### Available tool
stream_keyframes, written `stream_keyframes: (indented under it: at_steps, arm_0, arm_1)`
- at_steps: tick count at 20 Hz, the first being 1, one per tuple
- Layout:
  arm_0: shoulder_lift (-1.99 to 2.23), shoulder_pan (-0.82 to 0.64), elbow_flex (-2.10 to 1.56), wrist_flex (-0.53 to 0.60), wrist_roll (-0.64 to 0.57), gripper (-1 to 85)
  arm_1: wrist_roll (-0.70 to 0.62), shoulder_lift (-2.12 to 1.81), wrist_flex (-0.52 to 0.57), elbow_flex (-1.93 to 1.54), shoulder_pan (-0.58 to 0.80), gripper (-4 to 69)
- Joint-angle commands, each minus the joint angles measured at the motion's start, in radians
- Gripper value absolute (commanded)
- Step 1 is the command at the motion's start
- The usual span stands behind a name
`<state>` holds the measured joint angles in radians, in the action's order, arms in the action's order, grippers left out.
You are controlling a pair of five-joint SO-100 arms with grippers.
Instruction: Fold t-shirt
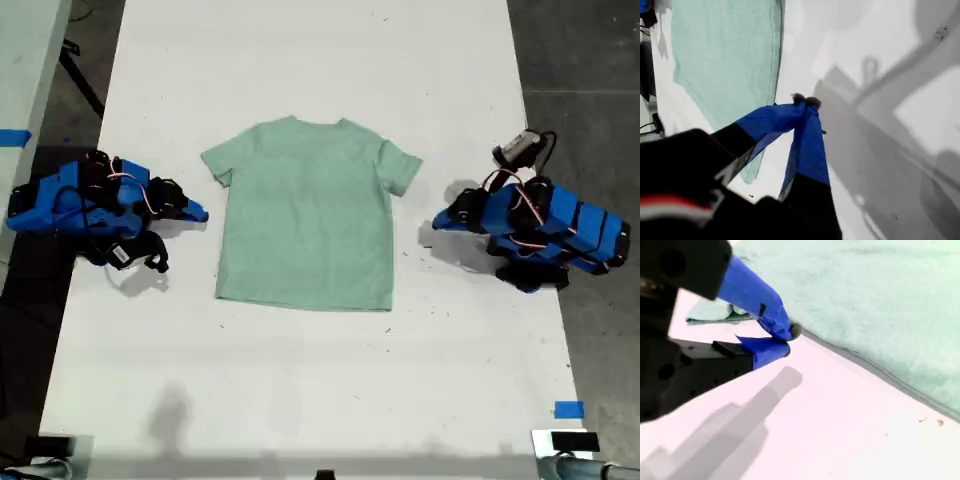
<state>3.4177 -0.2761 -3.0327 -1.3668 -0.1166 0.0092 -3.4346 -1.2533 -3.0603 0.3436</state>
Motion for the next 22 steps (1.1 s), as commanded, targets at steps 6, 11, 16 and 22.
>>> stream_keyframes:
  at_steps: [6,11,16,22]
  arm_0:
    - [-0.187,-0.035,0.259,0.106,0.081,0.0]
    - [-0.721,-0.161,0.687,0.08,-0.061,0.0]
    - [-1.046,-0.411,1.009,-0.055,-0.227,0.0]
    - [-1.342,-0.62,1.353,-0.23,-0.405,7.3]
  arm_1:
    - [-0.052,0.247,0.029,0.314,-0.029,-1.0]
    - [-0.282,0.735,0.048,0.736,0.106,-1.0]
    - [-0.495,1.075,-0.06,1.124,0.296,-1.3]
    - [-0.707,1.428,-0.308,1.574,0.482,10.3]
